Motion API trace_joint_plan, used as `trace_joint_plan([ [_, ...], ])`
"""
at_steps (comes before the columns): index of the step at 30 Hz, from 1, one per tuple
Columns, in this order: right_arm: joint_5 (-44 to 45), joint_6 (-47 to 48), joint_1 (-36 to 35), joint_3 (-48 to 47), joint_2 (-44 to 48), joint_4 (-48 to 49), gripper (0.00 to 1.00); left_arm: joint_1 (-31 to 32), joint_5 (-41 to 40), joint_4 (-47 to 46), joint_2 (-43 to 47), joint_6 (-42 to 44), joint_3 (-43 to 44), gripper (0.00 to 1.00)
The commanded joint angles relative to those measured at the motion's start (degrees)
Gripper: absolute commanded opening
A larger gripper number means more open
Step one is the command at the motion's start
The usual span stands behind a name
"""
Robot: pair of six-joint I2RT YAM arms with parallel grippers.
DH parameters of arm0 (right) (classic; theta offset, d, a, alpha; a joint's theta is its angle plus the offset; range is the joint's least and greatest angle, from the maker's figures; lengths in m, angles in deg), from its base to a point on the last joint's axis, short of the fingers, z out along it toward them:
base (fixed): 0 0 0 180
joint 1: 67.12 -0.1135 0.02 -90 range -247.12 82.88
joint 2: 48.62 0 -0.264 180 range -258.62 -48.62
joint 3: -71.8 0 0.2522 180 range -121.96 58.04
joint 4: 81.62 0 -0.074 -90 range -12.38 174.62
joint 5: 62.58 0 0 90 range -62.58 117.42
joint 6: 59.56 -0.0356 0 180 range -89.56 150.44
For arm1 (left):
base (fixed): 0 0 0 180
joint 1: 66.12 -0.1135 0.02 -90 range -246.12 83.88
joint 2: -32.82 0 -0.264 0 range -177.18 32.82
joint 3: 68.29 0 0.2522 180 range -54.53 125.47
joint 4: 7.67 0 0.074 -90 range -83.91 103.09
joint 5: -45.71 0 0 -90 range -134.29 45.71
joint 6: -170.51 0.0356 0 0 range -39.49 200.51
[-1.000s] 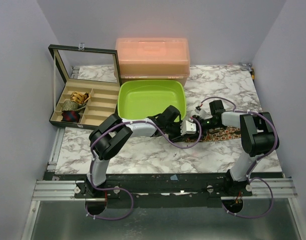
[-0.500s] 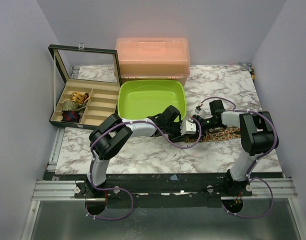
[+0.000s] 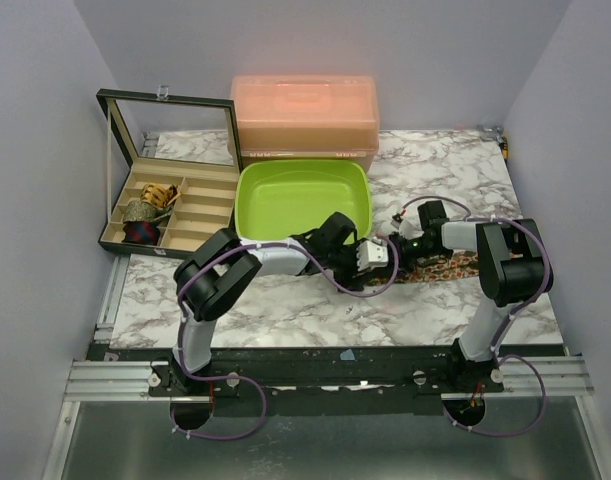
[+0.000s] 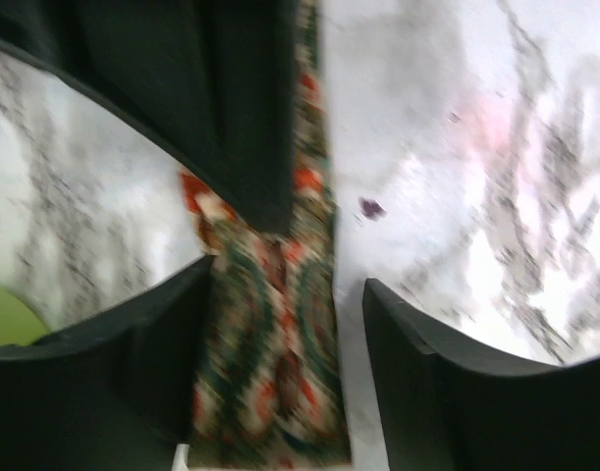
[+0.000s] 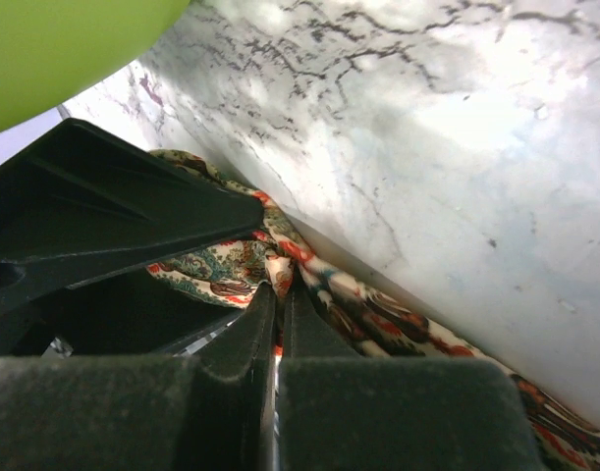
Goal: Roll the ties
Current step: Roll the tie at the center of the board.
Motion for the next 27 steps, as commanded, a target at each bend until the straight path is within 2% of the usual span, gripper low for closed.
trace_joint_plan([
  [1, 9.06, 2.56, 0.2, -0.73, -3.15, -2.12, 0.0, -4.62, 1.73, -8.06, 10.63, -13.46, -12.26, 0.7],
  [4, 9.6, 2.77, 0.2, -1.35, -4.17, -2.65, 0.0, -4.74, -0.45, -10.73, 13.03, -12.58, -15.88, 0.7],
  [10, 9.75, 3.07, -0.11, -1.68, -4.68, -2.56, 0.0, -4.74, -0.93, -8.36, 7.67, -6.26, -13.72, 0.69],
  [16, 9.39, 3.22, -0.98, -1.05, -2.56, -2.14, 0.0, -3.08, -0.48, -8.72, 3.86, -8.8, -10.53, 0.7],
  [21, 9.83, 0.64, -1.2, 1.82, -0.52, 0.4, 0.0, -2.71, -1.13, -7.06, 1.96, -13.43, -7.54, 0.63],
  [25, 10.44, -2.58, -1.71, 4.02, 1.2, 4.29, 0.0, -2.71, 0.76, -7.98, 3.84, -11.9, -9.14, 0.53],
  [27, 10.39, -4.55, -1.91, 4.74, 1.4, 5.86, 0.0, -2.99, 0.94, -8.16, 4.75, -10.81, -9.79, 0.52],
])
